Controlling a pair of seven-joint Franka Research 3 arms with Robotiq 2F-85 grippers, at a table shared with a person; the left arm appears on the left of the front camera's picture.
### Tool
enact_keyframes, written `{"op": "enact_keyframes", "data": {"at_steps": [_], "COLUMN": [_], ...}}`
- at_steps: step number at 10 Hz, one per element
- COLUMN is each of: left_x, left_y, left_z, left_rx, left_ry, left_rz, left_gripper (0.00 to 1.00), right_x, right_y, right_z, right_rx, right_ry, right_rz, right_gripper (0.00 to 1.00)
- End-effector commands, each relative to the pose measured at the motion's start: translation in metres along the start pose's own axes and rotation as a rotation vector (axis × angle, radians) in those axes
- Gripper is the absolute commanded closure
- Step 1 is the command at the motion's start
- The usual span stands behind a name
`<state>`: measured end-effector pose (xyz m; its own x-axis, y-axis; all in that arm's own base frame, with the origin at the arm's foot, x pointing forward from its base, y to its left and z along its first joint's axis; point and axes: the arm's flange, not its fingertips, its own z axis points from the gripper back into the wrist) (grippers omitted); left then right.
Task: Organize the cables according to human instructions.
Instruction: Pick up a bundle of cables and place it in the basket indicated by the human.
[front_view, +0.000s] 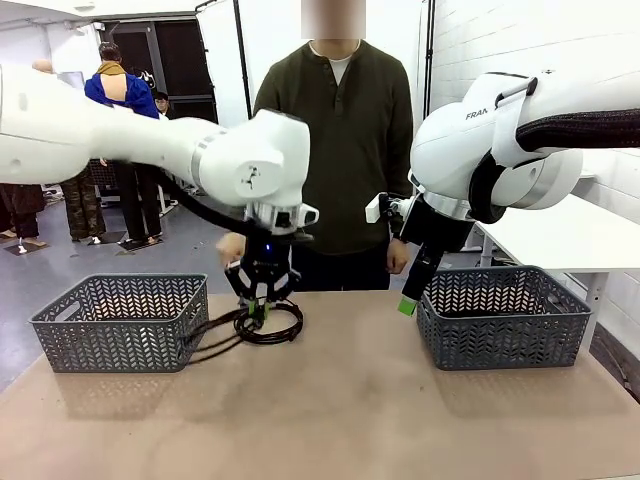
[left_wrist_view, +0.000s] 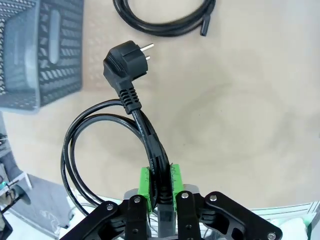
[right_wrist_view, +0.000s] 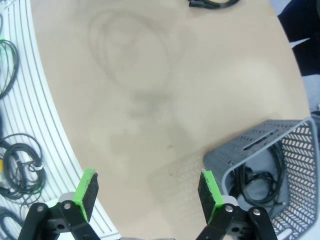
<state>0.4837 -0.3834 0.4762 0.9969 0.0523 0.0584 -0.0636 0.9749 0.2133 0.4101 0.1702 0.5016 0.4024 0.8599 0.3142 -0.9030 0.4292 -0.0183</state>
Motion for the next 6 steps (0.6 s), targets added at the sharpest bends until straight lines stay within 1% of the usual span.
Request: {"op": "enact_keyframes", "data": {"at_steps": [1, 3, 5, 6], "left_x": [0.014, 0.021, 0.025, 0.024], "left_y": [0.013, 0.037, 0.073, 0.091], "left_z": [0.032, 0.05, 0.053, 0.054], "left_rx": [0.025, 0.012, -0.051, -0.061], "left_ry": [-0.022, -0.013, -0.044, -0.072], "left_rz": [-0.069, -0.109, -0.121, -0.138], "left_gripper": [1.0, 1.0, 1.0, 1.0], "right_x": [0.0, 0.0, 0.0, 0.0], "right_y": [0.0, 0.0, 0.0, 0.0], "right_z": [-0.001, -0.001, -0.001, -0.001], "right_rx": [-0.003, -0.003, -0.003, -0.003], "right_ry": [0.001, 0.001, 0.001, 0.001], "right_rz": [-0.002, -0.002, -0.002, -0.002], "right_gripper": [0.0, 0.0, 0.0, 0.0]}}
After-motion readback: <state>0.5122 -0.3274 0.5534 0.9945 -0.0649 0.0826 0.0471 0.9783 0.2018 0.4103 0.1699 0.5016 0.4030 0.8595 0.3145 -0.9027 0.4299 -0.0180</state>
